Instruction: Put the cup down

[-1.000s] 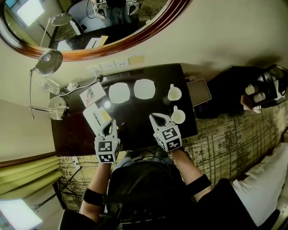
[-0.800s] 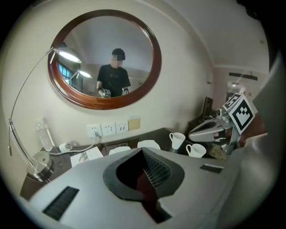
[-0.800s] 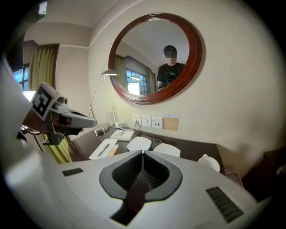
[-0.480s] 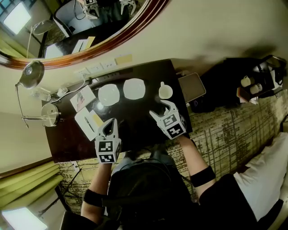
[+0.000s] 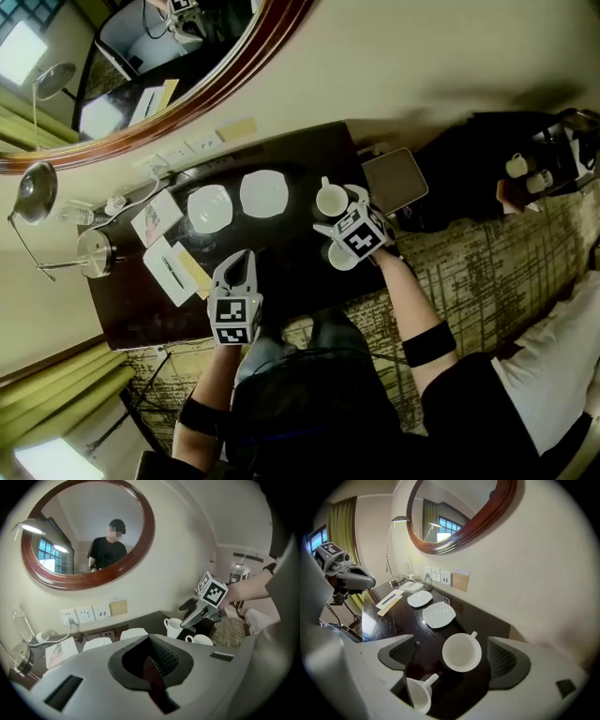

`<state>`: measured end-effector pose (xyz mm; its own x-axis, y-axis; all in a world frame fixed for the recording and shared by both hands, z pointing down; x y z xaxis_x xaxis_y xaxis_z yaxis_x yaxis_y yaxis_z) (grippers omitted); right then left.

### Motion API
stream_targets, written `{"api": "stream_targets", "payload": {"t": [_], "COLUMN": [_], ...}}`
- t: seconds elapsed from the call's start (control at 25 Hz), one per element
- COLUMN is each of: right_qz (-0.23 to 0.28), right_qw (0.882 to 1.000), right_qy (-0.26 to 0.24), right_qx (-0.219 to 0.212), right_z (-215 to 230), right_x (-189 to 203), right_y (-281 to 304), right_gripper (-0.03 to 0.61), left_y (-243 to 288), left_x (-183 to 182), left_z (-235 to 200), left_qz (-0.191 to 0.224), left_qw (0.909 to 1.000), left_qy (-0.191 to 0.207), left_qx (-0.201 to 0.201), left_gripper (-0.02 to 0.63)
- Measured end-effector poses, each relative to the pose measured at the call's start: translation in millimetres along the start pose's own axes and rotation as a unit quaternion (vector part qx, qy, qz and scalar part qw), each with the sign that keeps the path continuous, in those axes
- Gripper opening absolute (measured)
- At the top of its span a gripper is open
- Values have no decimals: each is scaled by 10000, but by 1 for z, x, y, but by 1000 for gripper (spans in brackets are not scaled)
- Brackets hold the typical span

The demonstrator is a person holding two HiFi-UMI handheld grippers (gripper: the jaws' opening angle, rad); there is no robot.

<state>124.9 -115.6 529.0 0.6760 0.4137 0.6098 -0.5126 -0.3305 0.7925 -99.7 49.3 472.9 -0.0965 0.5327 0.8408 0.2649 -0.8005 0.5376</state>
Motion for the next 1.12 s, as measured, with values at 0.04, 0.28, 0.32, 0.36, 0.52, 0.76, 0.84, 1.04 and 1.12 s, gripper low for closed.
{"api": "stream_targets", "payload": {"t": [0.04, 0.28, 0.32, 0.36, 0.52, 0.76, 0.84, 1.04, 1.12], "right_qz": [-89, -298, -305, -320, -398, -646, -700, -610, -530], "right_qw": [9999, 9984, 9981, 9977, 9953, 9924, 9922, 9935, 9945], "right_qy": [12, -185, -185, -178, -217, -349, -333, -380, -476], "right_qx": [-91, -441, -499, -570, -854, -987, -981, -880, -768], "right_z": [5, 29, 32, 34, 36, 31, 32, 32, 31], "right_x": [4, 5, 5, 6, 7, 15, 16, 13, 8], "right_y": [7, 31, 36, 40, 54, 68, 69, 67, 66], "right_gripper": [529, 532, 532, 532, 532, 474, 434, 431, 431], "left_y": [5, 28, 29, 31, 36, 37, 36, 30, 28], "left_x": [-1, -3, -3, -2, 2, 5, 6, 10, 12], "left_z": [3, 13, 14, 15, 19, 20, 19, 12, 9], "left_qz": [-26, -57, -54, -62, -119, -147, -134, -127, -130], "left_qw": [10000, 9999, 9998, 9998, 9996, 9995, 9994, 9993, 9992], "left_qy": [2, -11, -19, -39, -117, -157, -171, -215, -231], "left_qx": [-6, -135, -171, -199, -226, -249, -253, -280, -296], "left_gripper": [0, 0, 0, 0, 0, 0, 0, 0, 0]}}
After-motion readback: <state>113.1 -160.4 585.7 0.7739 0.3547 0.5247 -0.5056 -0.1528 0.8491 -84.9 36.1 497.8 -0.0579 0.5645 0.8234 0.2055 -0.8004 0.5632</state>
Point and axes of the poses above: the fingertips, and each gripper's own axes: y forward along the fingers, z to its right, x out of its underside, the point moved 9 cm from there along -y, backward along the fingers, and after that the axes turned 3 degrees about z, right-handed, at the moved point
